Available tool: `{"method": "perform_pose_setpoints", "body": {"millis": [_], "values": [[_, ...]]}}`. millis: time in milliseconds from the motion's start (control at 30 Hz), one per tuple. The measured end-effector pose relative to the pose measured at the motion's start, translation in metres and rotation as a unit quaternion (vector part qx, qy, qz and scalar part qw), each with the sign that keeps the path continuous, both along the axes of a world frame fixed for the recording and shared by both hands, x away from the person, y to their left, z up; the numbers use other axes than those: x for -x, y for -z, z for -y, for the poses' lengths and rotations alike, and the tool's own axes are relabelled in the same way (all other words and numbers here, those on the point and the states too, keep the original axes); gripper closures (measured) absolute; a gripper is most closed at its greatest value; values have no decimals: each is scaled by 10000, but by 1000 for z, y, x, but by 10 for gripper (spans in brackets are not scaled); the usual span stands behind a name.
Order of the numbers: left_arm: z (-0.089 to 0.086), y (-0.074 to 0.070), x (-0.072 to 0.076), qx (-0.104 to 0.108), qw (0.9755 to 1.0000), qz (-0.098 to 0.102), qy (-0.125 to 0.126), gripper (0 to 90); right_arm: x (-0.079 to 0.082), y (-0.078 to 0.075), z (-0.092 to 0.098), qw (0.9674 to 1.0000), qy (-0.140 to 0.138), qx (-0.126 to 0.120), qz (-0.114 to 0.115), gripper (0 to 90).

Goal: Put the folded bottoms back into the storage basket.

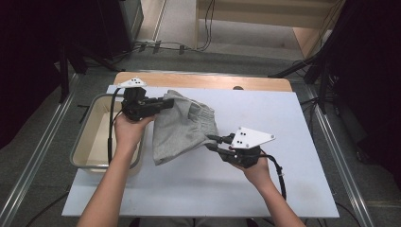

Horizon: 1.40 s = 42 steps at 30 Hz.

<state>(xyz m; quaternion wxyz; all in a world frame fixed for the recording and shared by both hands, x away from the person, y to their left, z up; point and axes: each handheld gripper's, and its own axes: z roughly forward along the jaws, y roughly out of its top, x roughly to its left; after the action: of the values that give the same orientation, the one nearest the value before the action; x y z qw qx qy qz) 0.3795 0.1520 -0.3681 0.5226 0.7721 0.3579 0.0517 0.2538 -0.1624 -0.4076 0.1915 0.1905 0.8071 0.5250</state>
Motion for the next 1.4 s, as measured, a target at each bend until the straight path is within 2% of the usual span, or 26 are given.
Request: {"method": "perform_pose_setpoints", "body": {"millis": [967,1067,1400], "values": [[-36,-11,-2,-90,9999,7,-103,752,-13,-6,-36,9997,-235,-57,-4,731],[-39,-12,-2,-87,9999,54,-67,752,-14,-6,-39,9996,-265,-56,2,731],[-51,-12,-3,-74,9999,34,-77,752,-16,-8,-51,9995,-329,-32,20,730]]}}
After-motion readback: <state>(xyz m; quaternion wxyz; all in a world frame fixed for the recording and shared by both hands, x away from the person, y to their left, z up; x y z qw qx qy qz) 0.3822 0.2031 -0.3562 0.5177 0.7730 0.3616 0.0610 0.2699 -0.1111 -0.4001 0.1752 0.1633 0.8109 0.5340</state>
